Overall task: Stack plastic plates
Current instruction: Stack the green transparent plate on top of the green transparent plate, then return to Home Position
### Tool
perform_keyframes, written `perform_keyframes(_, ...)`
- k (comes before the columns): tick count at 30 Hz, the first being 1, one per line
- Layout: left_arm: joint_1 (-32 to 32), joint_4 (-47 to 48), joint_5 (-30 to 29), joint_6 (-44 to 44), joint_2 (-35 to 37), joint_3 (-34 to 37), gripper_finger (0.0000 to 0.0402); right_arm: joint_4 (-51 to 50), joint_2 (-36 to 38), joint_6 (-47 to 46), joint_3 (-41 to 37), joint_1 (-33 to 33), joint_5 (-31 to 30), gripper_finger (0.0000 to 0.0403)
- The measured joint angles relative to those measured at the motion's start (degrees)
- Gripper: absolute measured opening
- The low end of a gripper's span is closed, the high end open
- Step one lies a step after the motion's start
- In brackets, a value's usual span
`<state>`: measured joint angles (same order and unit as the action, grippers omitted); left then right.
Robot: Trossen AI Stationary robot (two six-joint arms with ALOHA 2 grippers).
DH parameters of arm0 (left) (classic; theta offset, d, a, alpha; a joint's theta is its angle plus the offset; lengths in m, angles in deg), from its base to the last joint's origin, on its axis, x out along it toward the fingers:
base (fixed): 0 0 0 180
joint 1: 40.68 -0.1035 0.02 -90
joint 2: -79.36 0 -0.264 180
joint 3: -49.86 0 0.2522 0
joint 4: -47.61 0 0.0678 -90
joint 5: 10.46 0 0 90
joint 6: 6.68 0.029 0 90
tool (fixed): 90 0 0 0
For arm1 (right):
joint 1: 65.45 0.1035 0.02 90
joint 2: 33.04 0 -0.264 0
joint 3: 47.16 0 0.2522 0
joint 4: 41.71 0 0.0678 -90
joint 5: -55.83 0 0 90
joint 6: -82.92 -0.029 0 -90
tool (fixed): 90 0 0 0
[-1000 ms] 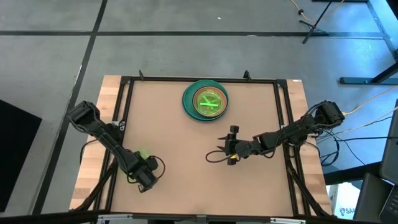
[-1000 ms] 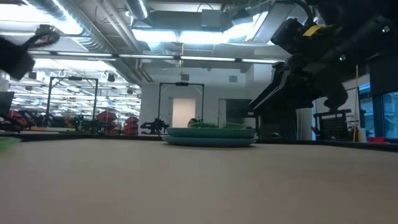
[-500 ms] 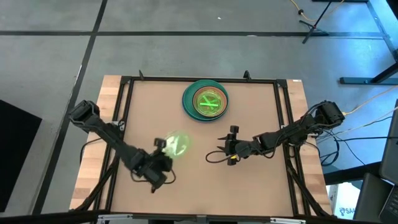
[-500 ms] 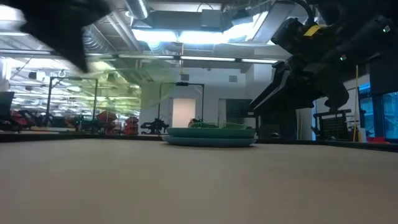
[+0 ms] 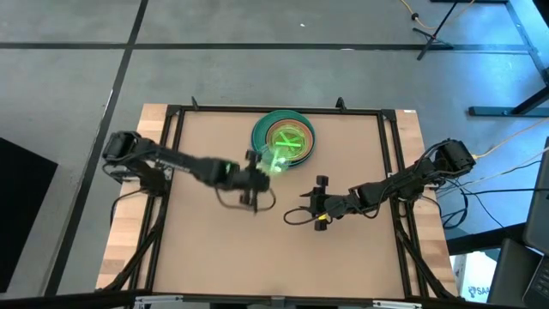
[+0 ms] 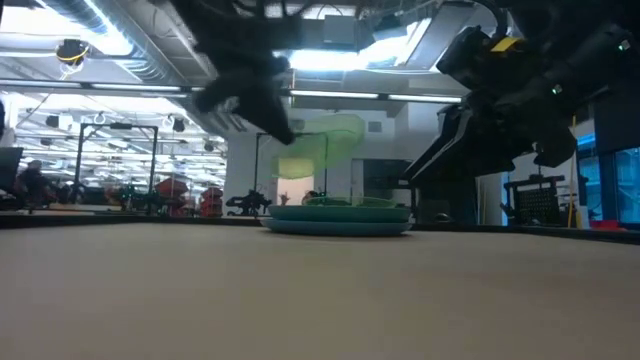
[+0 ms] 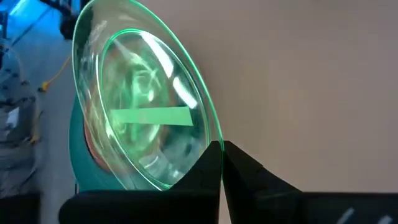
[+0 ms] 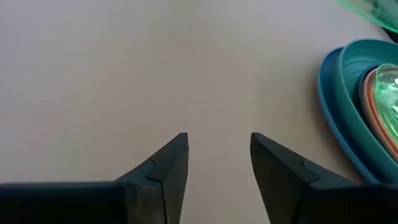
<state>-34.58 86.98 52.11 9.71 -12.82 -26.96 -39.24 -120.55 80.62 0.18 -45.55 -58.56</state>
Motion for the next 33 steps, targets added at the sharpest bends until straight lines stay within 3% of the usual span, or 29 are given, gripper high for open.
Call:
perform_keyframes(9,-14.35,-23.31,16.90,8.86,-0.55,6.08,0.0000,-0.29,0.00,-0.41,0.00,-0.02,-0.02,0.0166)
perform_keyframes(13,-18.25,-27.40,22.08,9.37,-0.55,8.62,0.0000,-0.21,0.00,-0.42,0.00,-0.02,-0.02,0.0166)
perform_keyframes(24,-22.96,-32.70,26.97,11.30,-0.52,12.88,0.0008,0.20,0.00,-0.15,0.00,-1.82,-1.00,0.0166)
perform_keyframes(33,-23.55,-33.09,28.96,12.68,-0.50,12.87,0.0098,1.75,-0.02,6.36,0.00,-9.40,-1.05,0.0166)
